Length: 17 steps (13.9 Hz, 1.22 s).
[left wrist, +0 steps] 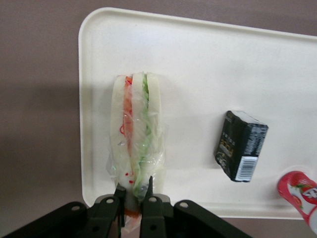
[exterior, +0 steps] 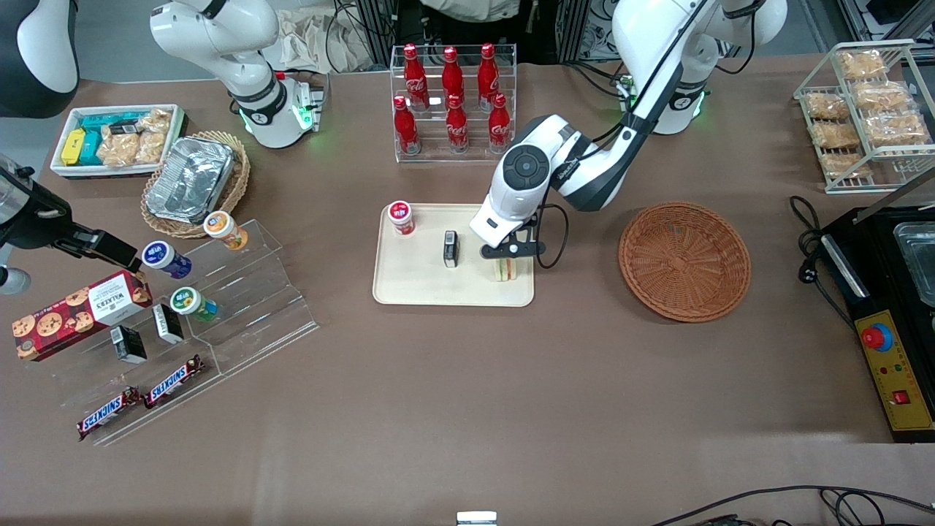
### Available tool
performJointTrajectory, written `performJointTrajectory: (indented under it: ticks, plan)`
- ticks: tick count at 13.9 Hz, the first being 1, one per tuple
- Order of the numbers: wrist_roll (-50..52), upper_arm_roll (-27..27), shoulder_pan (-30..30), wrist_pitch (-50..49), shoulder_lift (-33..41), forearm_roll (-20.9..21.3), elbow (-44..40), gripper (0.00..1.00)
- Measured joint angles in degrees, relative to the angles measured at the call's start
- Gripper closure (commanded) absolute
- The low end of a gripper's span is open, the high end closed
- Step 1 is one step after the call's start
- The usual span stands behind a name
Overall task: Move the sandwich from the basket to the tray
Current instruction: 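Lower the sandwich onto the tray beside the black box and release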
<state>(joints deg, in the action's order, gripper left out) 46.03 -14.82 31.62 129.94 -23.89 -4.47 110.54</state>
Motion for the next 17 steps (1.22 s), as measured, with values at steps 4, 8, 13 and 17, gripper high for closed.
performJointTrajectory:
  ticks: [4, 8, 13, 17]
  plan:
    - [-0.01, 0.23, -0.03, 0.1, -0.03, 3.15, 0.83, 0.01]
    - [0.17, 0.25, -0.03, 0.5, -0.02, 3.25, 0.94, 0.0]
    - [0.76, 3.08, -0.21, -2.54, 3.25, 3.42, -0.71, 0.0]
    - [-0.33, 8.46, -1.43, -19.46, 9.38, 3.51, -7.83, 0.01]
